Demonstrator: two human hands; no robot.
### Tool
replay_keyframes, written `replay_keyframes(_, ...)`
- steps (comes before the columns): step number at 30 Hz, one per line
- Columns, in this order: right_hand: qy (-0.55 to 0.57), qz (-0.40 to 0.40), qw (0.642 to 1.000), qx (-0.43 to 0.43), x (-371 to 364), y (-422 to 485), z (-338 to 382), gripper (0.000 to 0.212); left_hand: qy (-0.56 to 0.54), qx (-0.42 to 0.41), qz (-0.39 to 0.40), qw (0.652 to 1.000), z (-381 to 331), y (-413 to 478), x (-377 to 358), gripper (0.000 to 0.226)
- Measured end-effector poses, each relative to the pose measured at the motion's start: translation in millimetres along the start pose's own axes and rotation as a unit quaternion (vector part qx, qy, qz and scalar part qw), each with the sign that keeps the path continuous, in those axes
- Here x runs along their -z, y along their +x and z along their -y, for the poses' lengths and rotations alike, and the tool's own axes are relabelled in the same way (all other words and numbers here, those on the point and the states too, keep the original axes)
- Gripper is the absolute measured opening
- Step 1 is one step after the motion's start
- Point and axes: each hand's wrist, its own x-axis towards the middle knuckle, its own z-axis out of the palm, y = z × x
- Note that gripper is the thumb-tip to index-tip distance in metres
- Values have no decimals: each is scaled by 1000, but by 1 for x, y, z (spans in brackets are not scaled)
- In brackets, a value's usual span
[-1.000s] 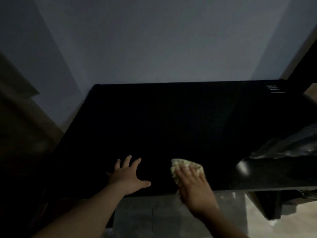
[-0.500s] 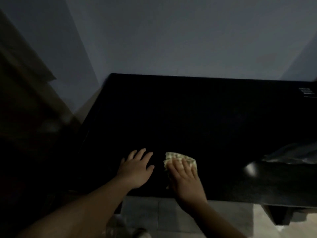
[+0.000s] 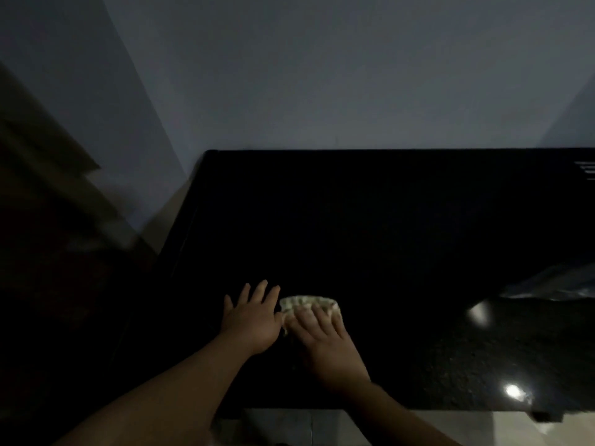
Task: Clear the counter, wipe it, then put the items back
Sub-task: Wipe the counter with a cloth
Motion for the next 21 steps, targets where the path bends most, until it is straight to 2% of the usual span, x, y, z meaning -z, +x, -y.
replay_keyframes(2, -24, 2, 1000, 18, 14, 5, -23, 62, 17, -15, -5, 1000, 1, 3, 5, 56)
replay_keyframes(3, -27, -7, 1000, -6, 25, 7, -43, 67, 17, -31, -1, 999, 6, 5, 6, 55)
replay_keyframes(4, -17, -25, 999, -45, 36, 8, -64, 71, 14, -47, 3, 999, 10, 7, 8, 55)
replay_keyframes(5, -6, -41, 994, -101, 42, 9, -85, 69, 10, -58, 5, 998, 13, 9, 9, 55)
replay_keyframes(6, 32, -26, 984, -173, 47, 10, -96, 62, 5, -66, 4, 998, 16, 11, 9, 55)
replay_keyframes(8, 76, -32, 964, -251, 44, 18, -85, 57, -10, -73, -3, 997, 16, 14, 7, 56)
replay_keyframes(9, 59, -53, 970, -228, 37, 23, -66, 58, -14, -71, -12, 997, 13, 15, 4, 56)
replay_keyframes(11, 21, -17, 992, -121, 16, 31, -19, 64, -10, -52, -39, 998, 8, 17, 1, 55)
replay_keyframes(12, -11, -32, 997, -66, 5, 33, -4, 62, -8, -41, -53, 998, 6, 19, 1, 54)
replay_keyframes(13, -21, -4, 999, -39, 1, 34, 1, 60, -7, -35, -62, 997, 4, 19, 0, 53)
replay_keyframes(15, -4, 36, 999, -31, 13, 35, -22, 63, -10, -41, -65, 997, 2, 18, 2, 52)
replay_keyframes(16, -7, 28, 999, -43, 21, 35, -46, 69, -17, -50, -59, 997, 0, 17, 3, 52)
replay_keyframes(18, -22, -6, 993, -114, 37, 30, -98, 77, -25, -71, -40, 996, -5, 15, 5, 51)
replay_keyframes(21, 77, -8, 959, -271, 57, 18, -135, 62, -20, -98, -24, 995, -25, 13, 4, 50)
